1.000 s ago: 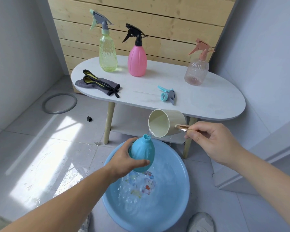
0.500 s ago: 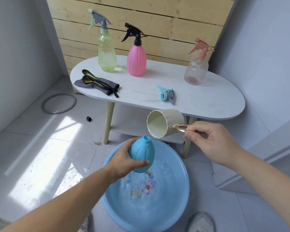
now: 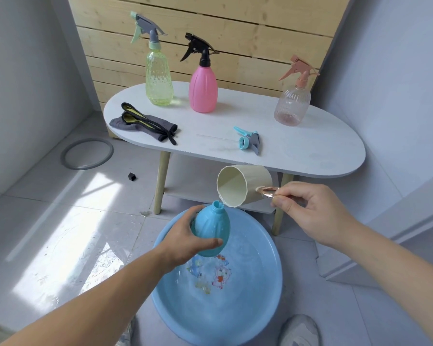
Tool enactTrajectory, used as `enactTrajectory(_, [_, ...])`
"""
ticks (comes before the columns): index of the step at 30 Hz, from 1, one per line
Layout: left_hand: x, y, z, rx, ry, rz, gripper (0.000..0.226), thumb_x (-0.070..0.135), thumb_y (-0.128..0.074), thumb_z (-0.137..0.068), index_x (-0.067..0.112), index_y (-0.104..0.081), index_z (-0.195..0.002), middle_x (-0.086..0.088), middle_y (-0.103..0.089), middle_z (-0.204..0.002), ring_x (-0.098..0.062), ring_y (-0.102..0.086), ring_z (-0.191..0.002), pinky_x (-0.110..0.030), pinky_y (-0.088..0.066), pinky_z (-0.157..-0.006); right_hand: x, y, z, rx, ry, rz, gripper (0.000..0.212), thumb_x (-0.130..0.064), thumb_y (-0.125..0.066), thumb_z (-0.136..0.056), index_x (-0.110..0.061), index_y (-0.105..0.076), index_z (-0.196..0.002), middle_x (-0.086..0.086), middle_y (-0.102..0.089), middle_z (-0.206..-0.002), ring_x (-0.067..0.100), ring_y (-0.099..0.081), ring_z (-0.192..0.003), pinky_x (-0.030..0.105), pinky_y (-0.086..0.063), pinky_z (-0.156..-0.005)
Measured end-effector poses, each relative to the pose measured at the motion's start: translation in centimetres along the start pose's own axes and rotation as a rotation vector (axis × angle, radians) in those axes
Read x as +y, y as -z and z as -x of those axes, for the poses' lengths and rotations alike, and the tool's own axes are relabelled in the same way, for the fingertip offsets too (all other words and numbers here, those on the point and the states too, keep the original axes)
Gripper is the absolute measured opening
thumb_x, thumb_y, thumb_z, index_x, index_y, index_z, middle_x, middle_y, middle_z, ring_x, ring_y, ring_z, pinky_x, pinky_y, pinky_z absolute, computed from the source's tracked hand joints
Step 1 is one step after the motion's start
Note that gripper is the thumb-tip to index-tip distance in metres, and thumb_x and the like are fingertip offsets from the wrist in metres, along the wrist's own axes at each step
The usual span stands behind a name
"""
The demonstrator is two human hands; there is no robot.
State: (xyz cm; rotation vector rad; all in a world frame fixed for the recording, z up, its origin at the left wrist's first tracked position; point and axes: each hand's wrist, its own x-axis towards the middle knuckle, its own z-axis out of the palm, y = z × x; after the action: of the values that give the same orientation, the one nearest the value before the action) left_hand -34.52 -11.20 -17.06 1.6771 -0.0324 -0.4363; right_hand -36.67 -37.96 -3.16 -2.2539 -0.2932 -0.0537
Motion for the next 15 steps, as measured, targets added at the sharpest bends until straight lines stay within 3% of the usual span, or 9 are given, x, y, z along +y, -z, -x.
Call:
enactTrajectory(3, [-0.1,0.0,0.0,0.010,-0.003,-0.013,0.087,0.035,-0.095,-0.053,0.040,-0.057,-0.132,0.002,-0.069,-0.119,-0.023,-0.072,-0.105,-0.046,-0.065,-0.087,0.6,-0.2,-0.3,0.012,-0.087,-0.052,0.023,-0.020,-0.061,-0.097,-0.024,-0.074,-0.078,0.002,-0.073,-0.082,0.027,-0.064,-0.085,0.039,-0.050,-0.083])
enactTrajectory(6, [-0.1,0.2,0.0,0.026,-0.008,-0.013,0.085,0.033,-0.095,-0.054,0.041,-0.058,-0.130,0.002,-0.069,-0.118,-0.022,-0.072,-0.104,-0.045,-0.065,-0.085,1.8,-0.8,-0.6,0.039,-0.224,-0.225,0.025,-0.016,-0.058,-0.098,-0.018,-0.074,-0.079,0.002,-0.075,-0.082,0.016,-0.070,-0.084,0.038,-0.057,-0.091])
enactTrajectory(10, [-0.2,0.5,0.1,0.040,-0.011,-0.007,0.080,0.027,-0.094,-0.058,0.039,-0.058,-0.128,0.002,-0.069,-0.116,-0.020,-0.073,-0.102,-0.043,-0.065,-0.086,4.3,-2.3,-0.8,0.025,-0.373,-0.311,0.027,-0.015,-0.058,-0.098,-0.015,-0.074,-0.078,0.004,-0.074,-0.077,0.017,-0.069,-0.082,0.045,-0.057,-0.093])
enactTrajectory(12, [-0.4,0.6,0.1,0.050,-0.005,-0.006,0.082,0.031,-0.095,-0.054,0.040,-0.059,-0.127,0.002,-0.070,-0.116,-0.019,-0.073,-0.102,-0.045,-0.065,-0.086,5.7,-3.2,-0.9,0.020,-0.423,-0.267,0.026,-0.020,-0.061,-0.097,-0.017,-0.075,-0.075,0.003,-0.074,-0.075,0.023,-0.071,-0.082,0.045,-0.057,-0.093])
enactTrajectory(15, [-0.6,0.7,0.0,0.052,0.003,-0.004,0.083,0.036,-0.095,-0.051,0.043,-0.059,-0.126,0.002,-0.070,-0.116,-0.020,-0.073,-0.103,-0.046,-0.065,-0.087,7.7,-4.9,-0.8,-0.028,-0.406,-0.011,0.028,-0.031,-0.064,-0.094,-0.019,-0.075,-0.071,0.005,-0.074,-0.076,0.033,-0.069,-0.085,0.041,-0.054,-0.084])
